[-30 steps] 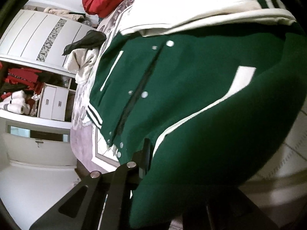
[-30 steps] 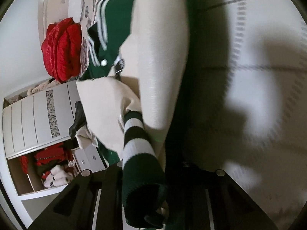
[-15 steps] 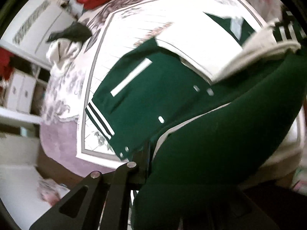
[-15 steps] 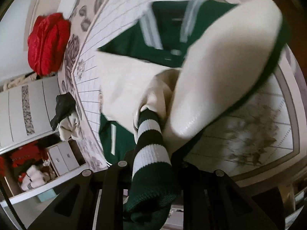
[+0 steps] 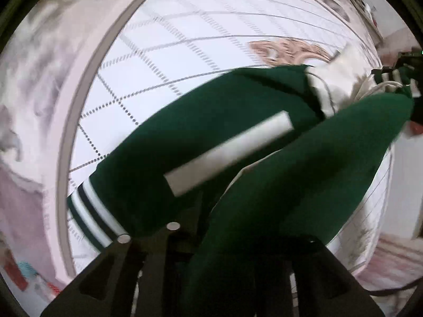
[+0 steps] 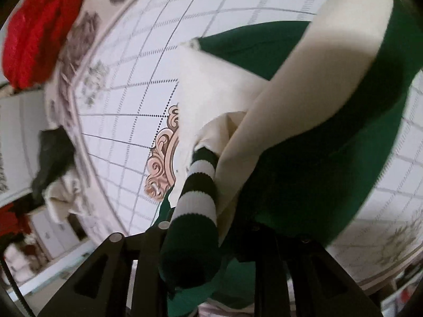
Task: Fold large clothes
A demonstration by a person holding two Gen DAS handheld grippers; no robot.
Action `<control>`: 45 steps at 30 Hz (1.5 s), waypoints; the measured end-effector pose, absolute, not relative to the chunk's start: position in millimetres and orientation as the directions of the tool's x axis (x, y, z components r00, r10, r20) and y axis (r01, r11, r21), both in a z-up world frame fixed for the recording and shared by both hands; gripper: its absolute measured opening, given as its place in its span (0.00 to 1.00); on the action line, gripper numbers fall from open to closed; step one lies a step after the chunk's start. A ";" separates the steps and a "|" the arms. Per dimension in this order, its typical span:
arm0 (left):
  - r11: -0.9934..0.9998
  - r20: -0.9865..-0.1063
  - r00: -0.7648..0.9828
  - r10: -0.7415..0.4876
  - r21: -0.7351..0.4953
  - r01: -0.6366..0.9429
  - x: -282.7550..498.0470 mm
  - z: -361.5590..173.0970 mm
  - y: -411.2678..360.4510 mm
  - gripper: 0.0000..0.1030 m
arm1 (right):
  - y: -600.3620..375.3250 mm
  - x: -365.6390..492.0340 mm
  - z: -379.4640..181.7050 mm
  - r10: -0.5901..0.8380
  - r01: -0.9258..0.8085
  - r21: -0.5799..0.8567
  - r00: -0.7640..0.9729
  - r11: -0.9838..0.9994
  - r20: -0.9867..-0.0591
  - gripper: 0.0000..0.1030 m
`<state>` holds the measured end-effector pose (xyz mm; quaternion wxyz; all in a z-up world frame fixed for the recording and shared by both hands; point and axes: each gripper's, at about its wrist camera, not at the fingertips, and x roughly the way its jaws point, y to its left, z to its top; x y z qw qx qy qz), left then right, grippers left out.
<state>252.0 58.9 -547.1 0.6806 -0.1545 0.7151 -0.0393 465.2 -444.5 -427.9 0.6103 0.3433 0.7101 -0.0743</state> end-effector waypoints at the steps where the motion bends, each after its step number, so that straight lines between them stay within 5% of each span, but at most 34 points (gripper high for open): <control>1: 0.931 -0.948 -0.032 -0.318 -0.306 -0.198 254.6 -554.3 72.4 0.32 | -438.1 473.4 -435.7 0.398 0.571 0.310 -0.032 0.760 -0.917 0.37; 3: 0.873 -0.906 -0.037 -0.422 -0.395 -0.287 256.0 -567.6 101.9 0.40 | -428.3 489.2 -447.4 0.415 0.579 0.314 -0.046 0.752 -0.909 0.60; 6: 0.785 -0.850 -0.009 -0.526 -0.482 -0.389 250.9 -575.9 137.1 0.49 | -417.9 498.1 -450.2 0.459 0.577 0.375 0.000 0.726 -0.888 0.76; 14: 0.662 -0.786 0.059 -0.615 -0.556 -0.503 243.1 -563.8 189.2 0.50 | -383.8 469.1 -406.3 0.588 0.398 0.583 0.125 0.708 -0.799 0.77; 20: 0.778 -0.924 0.137 -0.357 -0.376 -0.503 234.7 -530.2 208.4 0.51 | -368.7 394.7 -389.0 0.439 0.291 0.450 0.106 0.844 -0.892 0.77; 25: 0.858 -0.967 0.141 -0.212 -0.253 -0.448 210.4 -521.0 171.9 0.65 | -412.4 320.6 -398.9 0.354 0.411 0.368 0.113 0.834 -0.928 0.77; 29: 0.909 -0.993 0.043 -0.113 -0.121 -0.400 203.7 -567.3 135.5 0.67 | -471.3 279.9 -424.4 0.266 0.532 0.292 0.127 0.795 -0.955 0.77; 31: 0.908 -0.995 0.037 -0.088 -0.095 -0.407 205.1 -587.8 132.4 0.78 | -494.6 277.8 -438.8 0.231 0.566 0.276 0.151 0.777 -0.961 0.77; 36: 0.895 -0.996 0.028 -0.089 -0.093 -0.437 212.8 -588.4 136.8 0.84 | -545.1 294.1 -500.8 0.353 0.617 0.438 0.263 0.654 -0.898 0.79; 37: 0.899 -0.997 0.027 -0.078 -0.082 -0.431 213.4 -583.5 135.1 0.84 | -550.1 293.9 -509.0 0.368 0.628 0.474 0.302 0.617 -0.879 0.78; 38: 0.904 -0.998 0.027 -0.059 -0.064 -0.422 213.4 -576.5 133.6 0.84 | -551.6 292.8 -511.3 0.369 0.629 0.491 0.326 0.603 -0.870 0.66; 39: 0.908 -0.998 0.033 -0.044 -0.054 -0.414 214.4 -569.4 130.3 0.83 | -552.2 288.8 -510.9 0.363 0.630 0.509 0.358 0.587 -0.861 0.41; 41: 0.914 -0.998 0.062 -0.012 -0.036 -0.405 217.5 -549.2 121.1 0.83 | -554.2 272.2 -507.6 0.391 0.649 0.555 0.398 0.520 -0.830 0.25; 45: 0.921 -0.992 0.121 0.028 -0.021 -0.388 215.8 -512.2 102.0 0.83 | -546.6 223.7 -491.6 0.436 0.693 0.561 0.376 0.454 -0.818 0.17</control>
